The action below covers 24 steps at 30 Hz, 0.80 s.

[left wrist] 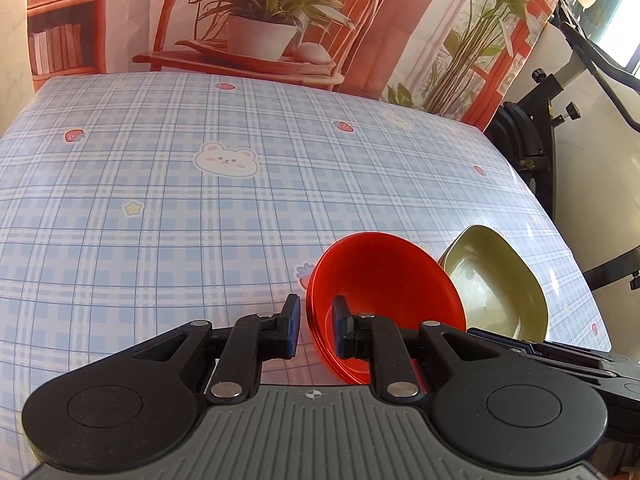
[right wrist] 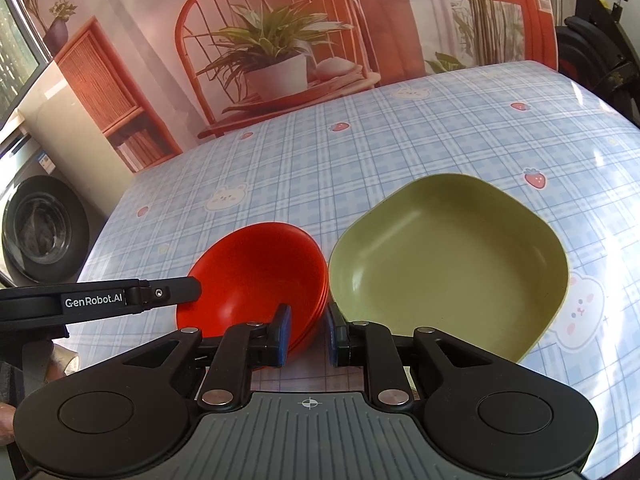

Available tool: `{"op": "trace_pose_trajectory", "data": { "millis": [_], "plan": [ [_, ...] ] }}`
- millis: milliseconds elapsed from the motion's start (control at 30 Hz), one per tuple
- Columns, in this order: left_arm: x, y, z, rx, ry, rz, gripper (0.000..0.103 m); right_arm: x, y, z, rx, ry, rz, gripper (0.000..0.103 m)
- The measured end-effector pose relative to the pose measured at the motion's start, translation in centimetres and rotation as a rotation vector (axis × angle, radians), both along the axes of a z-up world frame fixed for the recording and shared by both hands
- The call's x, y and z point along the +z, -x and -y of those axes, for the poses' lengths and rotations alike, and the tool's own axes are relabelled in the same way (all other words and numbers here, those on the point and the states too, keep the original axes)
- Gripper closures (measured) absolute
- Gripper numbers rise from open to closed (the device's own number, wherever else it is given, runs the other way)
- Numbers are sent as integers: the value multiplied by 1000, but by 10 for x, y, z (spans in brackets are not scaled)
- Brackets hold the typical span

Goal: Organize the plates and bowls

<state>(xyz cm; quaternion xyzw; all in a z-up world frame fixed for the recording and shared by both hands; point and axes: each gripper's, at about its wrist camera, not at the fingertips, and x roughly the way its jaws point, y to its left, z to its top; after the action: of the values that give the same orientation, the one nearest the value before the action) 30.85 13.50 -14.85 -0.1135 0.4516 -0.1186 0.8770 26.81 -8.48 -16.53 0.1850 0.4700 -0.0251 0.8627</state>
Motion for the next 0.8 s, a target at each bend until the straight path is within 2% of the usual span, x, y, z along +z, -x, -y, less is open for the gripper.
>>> {"op": "trace_pose_trajectory", "data": {
  "millis": [500, 800],
  "plan": [
    [-17, -10, 6, -14, 29, -27, 84, -12, -3, 3, -30, -55, -31, 84],
    [-15, -8, 5, -7, 24, -19, 86, -13, -4, 4, -37, -54, -19, 86]
  ]
}}
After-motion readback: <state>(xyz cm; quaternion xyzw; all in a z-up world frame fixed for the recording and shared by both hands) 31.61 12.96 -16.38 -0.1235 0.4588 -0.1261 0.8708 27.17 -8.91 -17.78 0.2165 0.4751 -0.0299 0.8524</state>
